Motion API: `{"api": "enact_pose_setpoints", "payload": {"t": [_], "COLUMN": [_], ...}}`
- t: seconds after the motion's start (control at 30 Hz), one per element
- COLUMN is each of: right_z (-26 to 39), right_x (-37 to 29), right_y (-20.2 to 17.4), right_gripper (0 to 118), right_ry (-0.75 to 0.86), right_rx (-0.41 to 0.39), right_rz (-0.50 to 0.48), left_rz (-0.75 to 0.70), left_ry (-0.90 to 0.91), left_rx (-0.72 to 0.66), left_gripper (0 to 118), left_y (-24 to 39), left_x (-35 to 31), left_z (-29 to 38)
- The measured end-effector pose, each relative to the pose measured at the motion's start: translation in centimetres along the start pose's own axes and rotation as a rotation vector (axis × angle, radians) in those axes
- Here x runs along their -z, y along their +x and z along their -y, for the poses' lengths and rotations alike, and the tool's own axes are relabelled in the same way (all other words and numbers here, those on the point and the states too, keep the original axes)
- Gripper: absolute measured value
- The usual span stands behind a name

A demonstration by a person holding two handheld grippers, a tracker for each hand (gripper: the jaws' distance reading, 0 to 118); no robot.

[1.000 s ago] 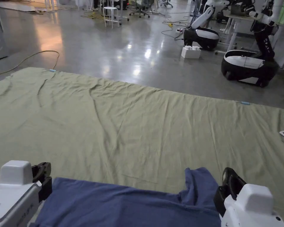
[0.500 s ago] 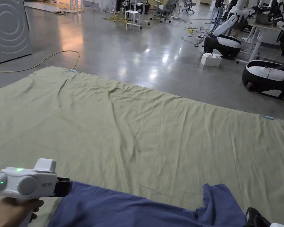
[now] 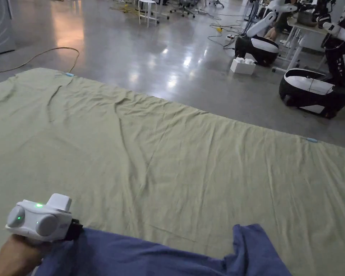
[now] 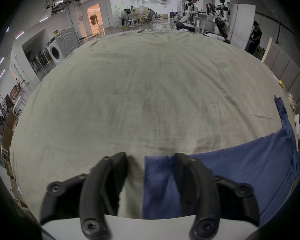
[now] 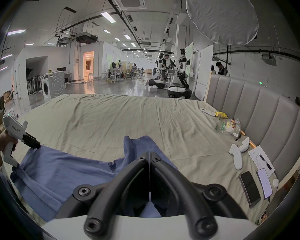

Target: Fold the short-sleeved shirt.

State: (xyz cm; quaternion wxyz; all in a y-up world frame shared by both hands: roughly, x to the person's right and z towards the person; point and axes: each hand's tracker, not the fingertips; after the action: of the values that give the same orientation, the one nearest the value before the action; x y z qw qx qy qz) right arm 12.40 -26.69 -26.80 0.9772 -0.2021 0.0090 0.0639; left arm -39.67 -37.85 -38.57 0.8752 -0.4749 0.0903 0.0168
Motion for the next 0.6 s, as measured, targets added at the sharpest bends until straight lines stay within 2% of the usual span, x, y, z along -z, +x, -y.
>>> {"api": "enact_pose_setpoints", "payload": {"t": [0.1,0.13,0.23,0.3,0.33,0.43,0.47,0.6], "right_z": [-0.1,-0.1,-0.4,-0.8,-0.9,-1.1,-1.0,-0.2], "right_x": [1.1,1.6,3.7,5.7,7.0,10.8,12.2,18.3], "right_y": [0.4,0.7,1.8,2.7,3.3,5.0,5.5,6.6], "right_gripper": [1,1,1,3,13,53,60,63], "right_ry": [-0.032,-0.043,-0.117,-0.180,-0.214,-0.335,-0.357,-0.515], "right_rx": [0.013,0.023,0.046,0.033,0.037,0.056,0.065,-0.002], "right_rz": [0.004,0.002,-0.001,0.002,-0.006,-0.033,-0.035,-0.027], "left_rz": [0.043,0.054,0.065,0.092,0.098,0.107,0.112,0.117], "left_ry": [0.031,0.026,0.015,0.009,0.017,0.033,0.040,0.069], "left_rx": [0.034,0.038,0.007,-0.032,-0.042,-0.041,-0.041,-0.045], "left_gripper": [15,9,7,6,5,5,5,5], "left_y": [0.6,0.7,0.4,-0.1,-0.4,-0.3,-0.3,0.0], "left_x": [-0.5,-0.4,-0.5,-0.9,-1.2,-2.8,-3.1,-4.5], "left_z": [0.4,0.3,0.4,-0.1,-0.1,0.0,0.1,0.1]}}
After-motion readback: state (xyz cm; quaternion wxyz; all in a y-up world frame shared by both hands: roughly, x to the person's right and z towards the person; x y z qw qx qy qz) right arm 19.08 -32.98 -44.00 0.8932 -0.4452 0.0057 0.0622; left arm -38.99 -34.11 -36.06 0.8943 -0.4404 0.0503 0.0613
